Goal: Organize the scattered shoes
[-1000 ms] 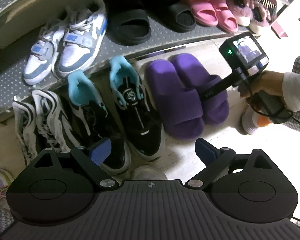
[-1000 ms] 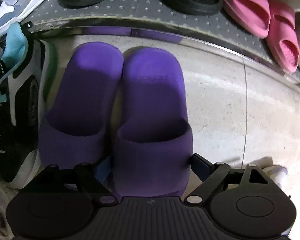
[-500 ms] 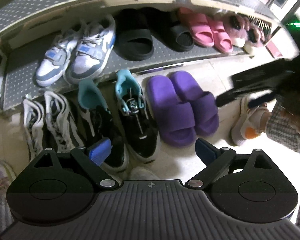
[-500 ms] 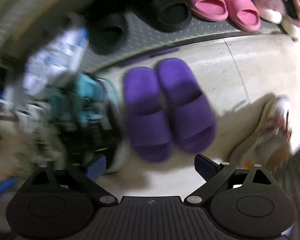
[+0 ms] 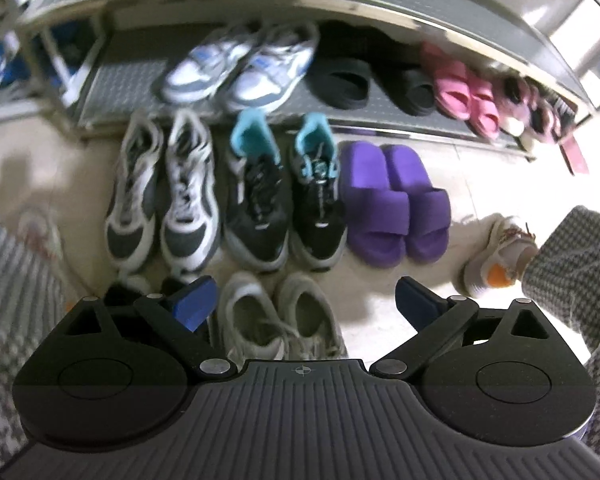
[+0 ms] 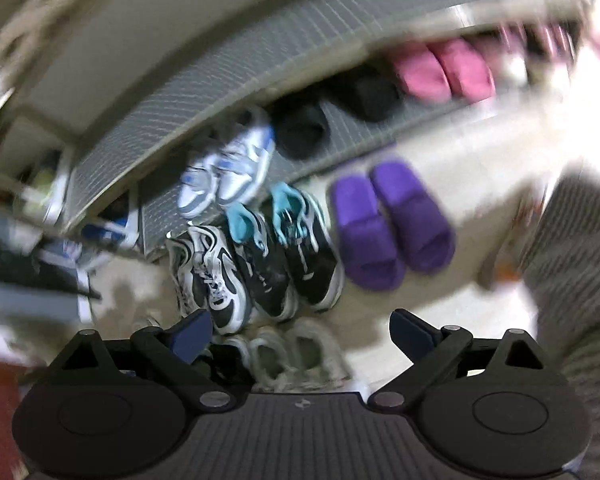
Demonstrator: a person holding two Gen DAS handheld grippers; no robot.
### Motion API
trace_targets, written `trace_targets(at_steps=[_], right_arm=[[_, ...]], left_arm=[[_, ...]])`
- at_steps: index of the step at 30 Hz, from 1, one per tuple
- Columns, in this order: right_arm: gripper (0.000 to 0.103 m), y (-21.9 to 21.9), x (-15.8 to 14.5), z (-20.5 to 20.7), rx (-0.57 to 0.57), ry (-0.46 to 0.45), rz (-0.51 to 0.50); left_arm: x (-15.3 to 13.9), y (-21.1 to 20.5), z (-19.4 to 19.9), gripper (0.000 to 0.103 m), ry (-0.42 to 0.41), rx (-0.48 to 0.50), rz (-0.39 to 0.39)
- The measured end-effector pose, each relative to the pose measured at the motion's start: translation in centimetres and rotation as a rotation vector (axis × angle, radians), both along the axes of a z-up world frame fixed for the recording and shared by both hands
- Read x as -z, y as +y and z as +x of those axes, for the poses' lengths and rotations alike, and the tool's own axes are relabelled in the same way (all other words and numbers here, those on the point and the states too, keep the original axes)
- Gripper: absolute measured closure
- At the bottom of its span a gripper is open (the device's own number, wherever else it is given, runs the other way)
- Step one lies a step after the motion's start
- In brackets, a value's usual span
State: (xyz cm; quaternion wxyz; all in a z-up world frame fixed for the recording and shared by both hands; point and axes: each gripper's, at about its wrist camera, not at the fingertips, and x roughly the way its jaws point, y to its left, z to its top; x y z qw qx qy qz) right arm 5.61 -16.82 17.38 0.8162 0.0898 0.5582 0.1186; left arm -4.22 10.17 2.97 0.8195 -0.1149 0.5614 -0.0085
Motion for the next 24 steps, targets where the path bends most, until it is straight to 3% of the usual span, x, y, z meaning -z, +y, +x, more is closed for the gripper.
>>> trace_targets(at_steps=[4,7,9,10,13,16,19,22,24], right_arm=[[0.004,-1.1,-8.7,-2.9,-0.16,-0.132,-0.26],[0.002,-2.5,-11.1,-5.4,-0.166,-0.094,-0.349],[0.002,-3.3,-10.2,-6.5,-0.157,-0.039,-0.331],[0.002,-3.6,-9.7,-7.1,-0.152,-0.012,-0.321],[0.002,-3.8,-4.3,-6.8,-0.093,0.045,-0.186],[0.005,-3.1,2.5,-5.4,-0.021,0.068,-0.055],[0.007,-0.9,8.8,-3.2,-0.013,0.039,-0.056],[0.007,1.7,11.9,-1.5,-0.089,0.022,-0.092],[0.007,2.3,12.1,-1.0,-0.131,0.005,-0.095]], left_arm=[[-0.1,-0.5,0.4,0.004,-0.016,0.022,0.018],[-0.1,-1.1,0.4,0.004,-0.024,0.057,0.029],[0.0,-1.3,0.4,0.004,-0.025,0.072,0.04],[0.0,-1.4,0.4,0.004,-0.023,0.076,0.046],[0.2,-1.4,0.0,0.004,-0.021,0.078,0.062],[0.6,-1.3,-0.7,0.004,-0.007,0.078,0.089],[1.1,-1.2,-1.2,0.004,0.013,0.081,0.12],[1.3,-1.4,-1.4,0.004,0.019,0.086,0.164],[1.2,-1.6,-1.4,0.004,0.017,0.086,0.186]])
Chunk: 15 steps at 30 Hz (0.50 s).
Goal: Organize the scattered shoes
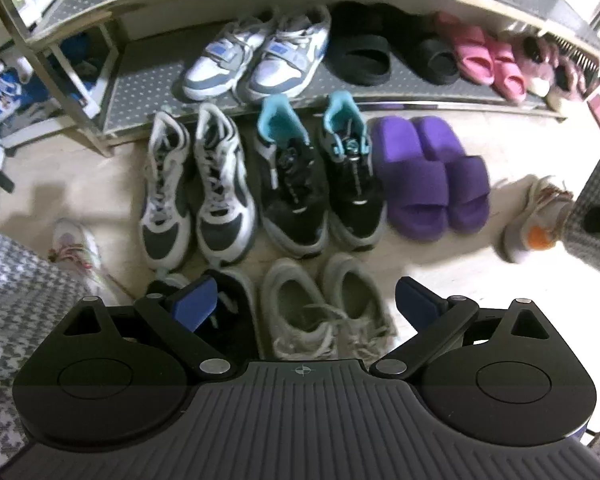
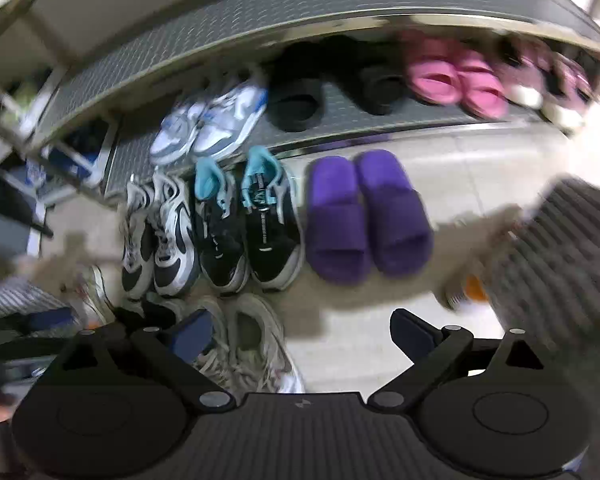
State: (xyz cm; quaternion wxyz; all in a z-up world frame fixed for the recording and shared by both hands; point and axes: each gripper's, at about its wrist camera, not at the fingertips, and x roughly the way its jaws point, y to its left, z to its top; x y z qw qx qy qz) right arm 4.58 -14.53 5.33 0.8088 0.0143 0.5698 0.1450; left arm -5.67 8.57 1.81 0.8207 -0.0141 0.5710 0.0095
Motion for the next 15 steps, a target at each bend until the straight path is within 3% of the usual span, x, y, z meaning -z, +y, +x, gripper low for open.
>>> trace_targets(at_steps=[3,5,9,15], right_arm=[[0.006,0.9,0.1,1.6,-0.088,-0.077,0.037],[0.006,0.5,0.5,2.2,-0.068,-0.108,0.05],[0.006,-0.7,2.1,3.4,0.023,-0.031,0.065],[0.006,-2.0,4.1,4.3,0.126,0.009,0.015]], left_arm=[[-0.4,-0.6,-0.3,0.004,-0.014,-0.001,0.023],[-0.5,-1.1,-0.4,0.004,-0.025,0.009,0.029],[0.4,-1.8,0.7,0.004,-0.018,0.047,0.039],[2.8,-2.6,2.7,0.004,0.004,0.059,0.004]])
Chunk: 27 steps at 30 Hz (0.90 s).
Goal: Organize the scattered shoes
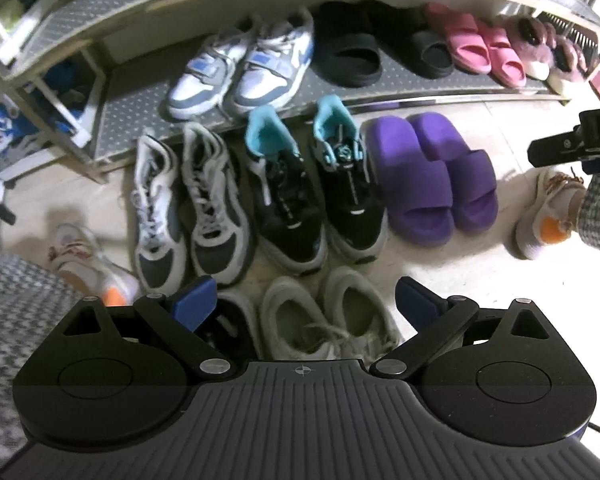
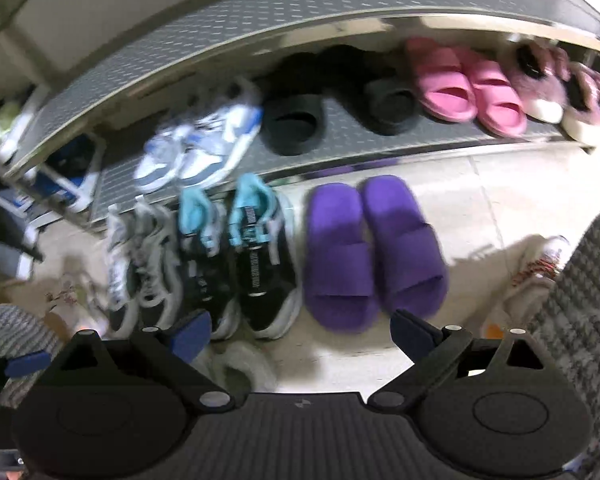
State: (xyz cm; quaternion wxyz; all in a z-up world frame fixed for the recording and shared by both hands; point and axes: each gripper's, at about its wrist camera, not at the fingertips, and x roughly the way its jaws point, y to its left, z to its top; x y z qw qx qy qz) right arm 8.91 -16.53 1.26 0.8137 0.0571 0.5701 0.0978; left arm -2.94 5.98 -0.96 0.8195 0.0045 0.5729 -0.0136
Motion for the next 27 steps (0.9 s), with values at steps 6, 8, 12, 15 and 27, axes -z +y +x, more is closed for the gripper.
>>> trace_targets(at_steps=[6,8,12,15,27], right_arm=[[0.006,-0.4,1.5,-0.1,0.017,0.09,-0.006],[0.006,0.1,1.4,-0.2,-0.005,0.084,-0.014],[0.006,0.8,0.9,-0.7,-0.032,0.054,-0.027],[0.006,0.5,1.0,-0.8,-0.017,0.068,-0.016],[0.006,-0.5,1.1,-0.9,0.041,0.082,-0.013]], left_arm=[[0.2,-1.9,0.5,0.004,0.037,0.082,0.086],[-0.4,-2.1,0.6,0.004,0.008,0.083,0.086],[-0.1,-2.3,0.5,0.004,0.002,0.075,0.051],[0.5,-2.3,0.3,0.004,0.019,0.068,0.041],[-0.4,-3.1,1.5,0.004,0.015,0.091,0.068]])
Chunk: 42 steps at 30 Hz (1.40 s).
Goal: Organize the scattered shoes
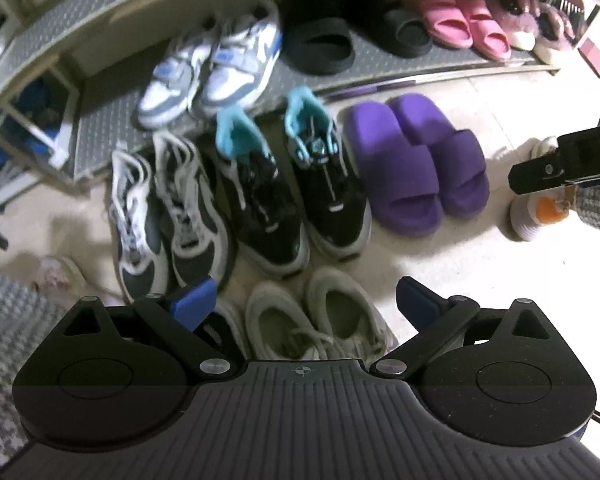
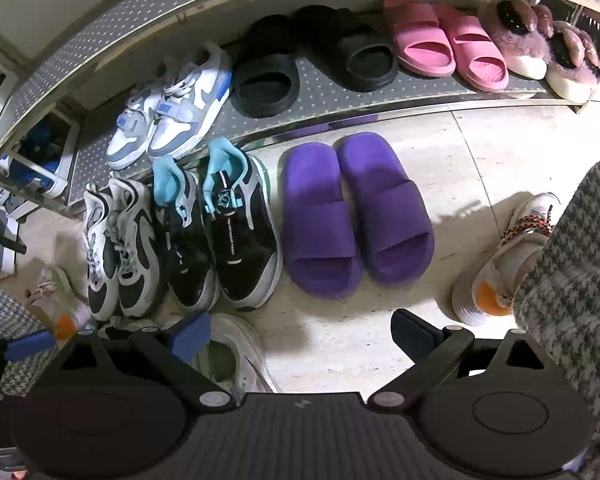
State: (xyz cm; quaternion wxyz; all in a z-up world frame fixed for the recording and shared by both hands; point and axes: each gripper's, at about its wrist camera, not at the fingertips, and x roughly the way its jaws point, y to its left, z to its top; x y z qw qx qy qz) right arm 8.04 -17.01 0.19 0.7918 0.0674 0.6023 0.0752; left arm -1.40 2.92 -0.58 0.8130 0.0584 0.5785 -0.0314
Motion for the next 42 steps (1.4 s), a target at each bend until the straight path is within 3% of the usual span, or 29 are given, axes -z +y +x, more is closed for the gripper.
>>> trace_targets(at_steps=[8,19,36,42], right_arm=[[0.006,0.3,0.3,0.2,0.007,0.015,-0.026],[0.006,0.5,0.8,-0.1,-0.036,0.017,-0.064],[0.006,0.1,0.9,-0.3,-0.016,0.017,-0.084],[0.006,-0.2,0.0,-0.1,0.006,0.002,-0.081]], left_arm=[[0.0,-0.2,0.0,0.004,-0.011,0.029,0.004],[1.8,0.9,-0.7,0.004,0.018,-0.013,-0.032],[1.0,-0.8,-0.7,0.004,-0.015,0.056,-0.032],[0.3,-0.3,-0.4,0.004,-0.055,0.04,-0.047]])
